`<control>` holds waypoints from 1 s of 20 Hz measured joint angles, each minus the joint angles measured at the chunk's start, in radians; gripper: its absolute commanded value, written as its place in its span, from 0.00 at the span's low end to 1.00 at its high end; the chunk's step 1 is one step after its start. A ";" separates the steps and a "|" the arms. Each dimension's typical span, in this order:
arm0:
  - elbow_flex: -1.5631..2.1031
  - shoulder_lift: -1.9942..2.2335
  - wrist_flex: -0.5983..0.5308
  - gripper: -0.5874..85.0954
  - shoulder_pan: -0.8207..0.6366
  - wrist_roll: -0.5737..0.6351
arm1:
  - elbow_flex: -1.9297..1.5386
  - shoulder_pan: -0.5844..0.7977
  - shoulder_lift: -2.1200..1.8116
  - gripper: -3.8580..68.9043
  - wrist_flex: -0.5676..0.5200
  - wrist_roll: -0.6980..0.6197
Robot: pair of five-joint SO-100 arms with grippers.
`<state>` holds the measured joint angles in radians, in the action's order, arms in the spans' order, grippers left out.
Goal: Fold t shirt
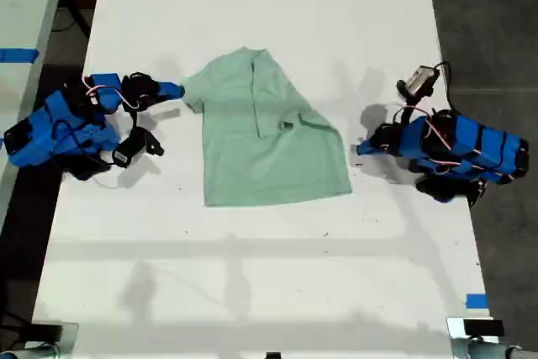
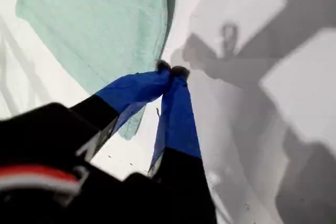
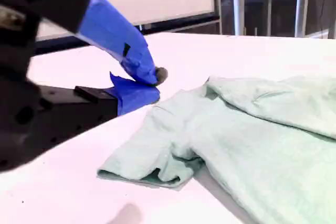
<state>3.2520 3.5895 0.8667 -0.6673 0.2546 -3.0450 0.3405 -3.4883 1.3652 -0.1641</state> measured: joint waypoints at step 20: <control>0.000 0.000 0.097 0.00 -0.041 -0.190 | -0.005 0.077 0.000 0.06 -0.009 -0.011</control>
<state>3.2520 3.5895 0.9633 -0.7087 0.0644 -3.0496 0.4172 -3.4883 1.3560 -0.1749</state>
